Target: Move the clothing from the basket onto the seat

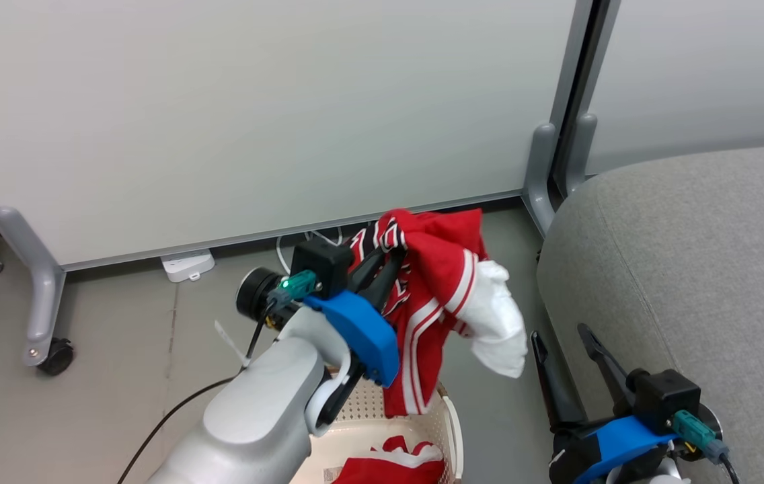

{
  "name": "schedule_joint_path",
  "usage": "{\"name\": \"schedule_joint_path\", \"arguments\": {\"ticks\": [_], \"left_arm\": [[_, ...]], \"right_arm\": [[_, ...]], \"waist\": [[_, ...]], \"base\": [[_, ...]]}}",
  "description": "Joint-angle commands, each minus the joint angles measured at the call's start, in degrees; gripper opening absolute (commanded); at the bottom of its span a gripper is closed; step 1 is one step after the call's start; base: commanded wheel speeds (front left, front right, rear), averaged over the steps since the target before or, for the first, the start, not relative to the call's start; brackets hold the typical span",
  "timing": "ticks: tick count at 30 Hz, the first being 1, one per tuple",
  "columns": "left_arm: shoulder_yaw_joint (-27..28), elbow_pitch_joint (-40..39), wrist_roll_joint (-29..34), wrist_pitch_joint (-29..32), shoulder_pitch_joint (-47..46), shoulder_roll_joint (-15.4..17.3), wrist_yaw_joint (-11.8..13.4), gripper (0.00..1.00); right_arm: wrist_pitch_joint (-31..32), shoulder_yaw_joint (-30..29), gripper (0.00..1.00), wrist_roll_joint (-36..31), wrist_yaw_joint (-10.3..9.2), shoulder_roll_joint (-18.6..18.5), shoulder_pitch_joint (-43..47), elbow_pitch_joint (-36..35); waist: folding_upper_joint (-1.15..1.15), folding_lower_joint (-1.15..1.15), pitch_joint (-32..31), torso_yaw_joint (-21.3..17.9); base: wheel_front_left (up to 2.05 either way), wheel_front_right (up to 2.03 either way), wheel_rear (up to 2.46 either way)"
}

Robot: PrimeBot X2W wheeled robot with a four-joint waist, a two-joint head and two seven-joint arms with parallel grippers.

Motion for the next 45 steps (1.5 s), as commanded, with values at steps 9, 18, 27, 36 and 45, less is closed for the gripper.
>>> {"name": "schedule_joint_path", "arguments": {"ticks": [9,18,27,36,45], "left_arm": [[-5.36,-2.29,-6.2,0.41,-4.12,0.15,3.83,0.0],[-9.25,0.13,-8.51,-0.74,-5.2,0.16,4.75,0.0],[-11.84,0.81,-10.98,-1.72,-6.18,0.16,5.21,0.0],[-14.08,0.86,-13.27,-2.23,-7.57,0.16,5.51,0.0],[-16.57,0.13,-15.47,-2.73,-9.0,0.16,6.07,0.0]], "right_arm": [[0.84,0.52,1.0,-0.22,-0.04,-0.1,1.34,-1.1],[1.29,0.59,1.0,-0.57,-0.04,-0.1,1.94,-1.94],[2.0,1.13,1.0,-1.25,-0.04,-0.1,0.68,-2.23],[5.82,4.48,1.0,-3.29,-0.04,-0.1,-6.36,0.25],[6.97,9.36,1.0,-1.69,-0.04,-0.1,-15.31,9.03]], "waist": [[0.0,0.01,-1.21,1.28],[0.0,0.01,-1.18,1.29],[0.0,0.01,-0.8,1.22],[0.0,0.01,-0.24,1.33],[0.0,0.01,0.05,2.42]], "base": [[0.0,0.0,0.0],[0.0,0.0,0.0],[0.0,0.0,0.0],[0.0,0.0,0.0],[0.0,0.0,0.0]]}}
